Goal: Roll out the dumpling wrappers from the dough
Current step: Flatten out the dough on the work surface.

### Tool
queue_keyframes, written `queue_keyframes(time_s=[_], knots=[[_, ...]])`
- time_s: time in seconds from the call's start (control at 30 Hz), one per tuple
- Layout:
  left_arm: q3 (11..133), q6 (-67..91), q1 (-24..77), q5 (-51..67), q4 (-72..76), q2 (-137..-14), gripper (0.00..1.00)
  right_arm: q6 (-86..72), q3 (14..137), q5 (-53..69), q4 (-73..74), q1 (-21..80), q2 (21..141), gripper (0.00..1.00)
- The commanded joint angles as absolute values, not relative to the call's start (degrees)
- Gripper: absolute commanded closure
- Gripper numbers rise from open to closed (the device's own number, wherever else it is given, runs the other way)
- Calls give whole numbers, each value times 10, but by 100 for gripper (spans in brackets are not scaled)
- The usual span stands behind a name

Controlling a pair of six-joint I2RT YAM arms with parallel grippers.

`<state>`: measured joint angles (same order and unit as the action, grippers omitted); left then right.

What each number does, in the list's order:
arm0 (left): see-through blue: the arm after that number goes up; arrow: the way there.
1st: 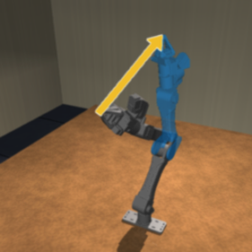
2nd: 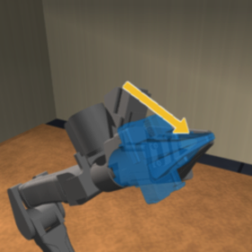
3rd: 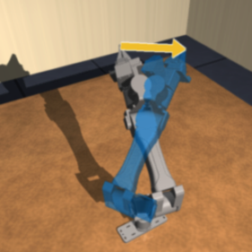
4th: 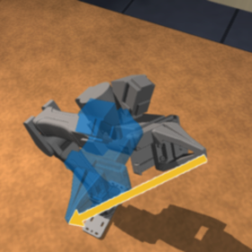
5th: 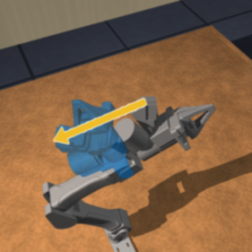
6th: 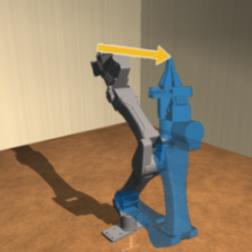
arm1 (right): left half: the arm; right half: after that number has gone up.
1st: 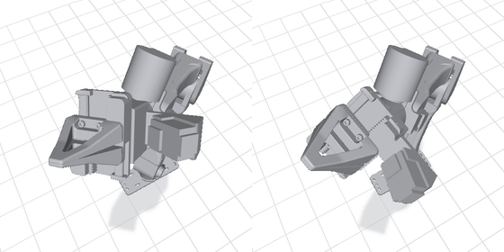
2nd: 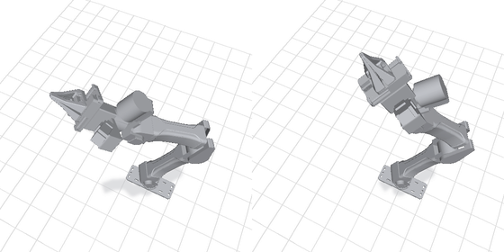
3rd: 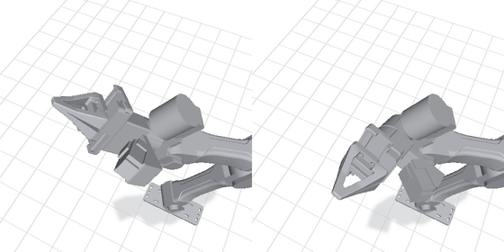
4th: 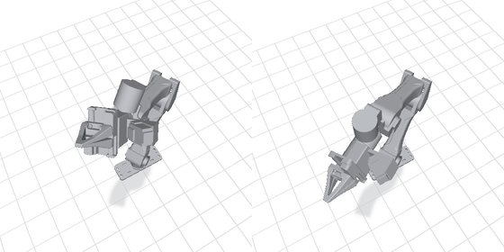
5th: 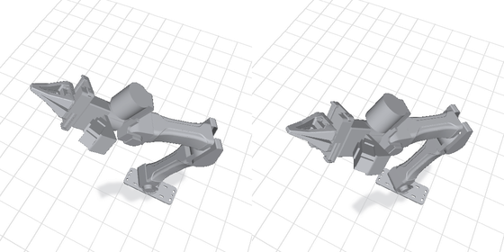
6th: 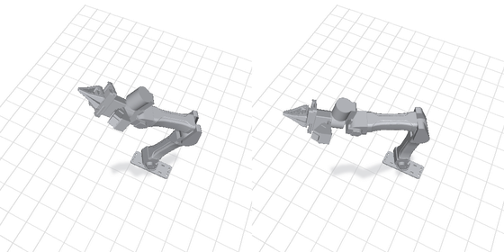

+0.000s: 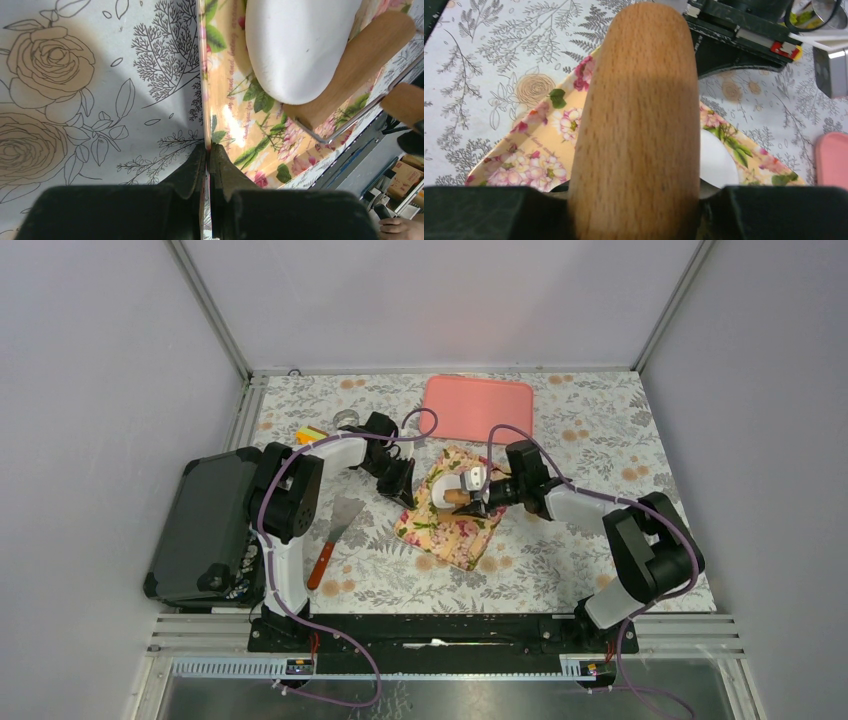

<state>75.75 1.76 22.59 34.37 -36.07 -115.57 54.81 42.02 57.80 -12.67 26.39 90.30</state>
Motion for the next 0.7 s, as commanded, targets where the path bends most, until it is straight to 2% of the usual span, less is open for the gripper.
queue_keyframes(time_s=[0.0,0.27,0.53,0.6,0.67], knots=[[744,-13,220,295,-381,-1180,100,637,465,527,-61,225,916,100],[745,-13,221,294,-382,-1181,100,739,547,530,127,195,937,100],[747,-14,221,296,-383,-1183,100,917,650,700,526,202,936,100],[748,-13,221,295,-384,-1184,100,875,667,744,517,201,931,100],[748,-13,220,296,-384,-1184,100,708,657,765,404,200,917,100]])
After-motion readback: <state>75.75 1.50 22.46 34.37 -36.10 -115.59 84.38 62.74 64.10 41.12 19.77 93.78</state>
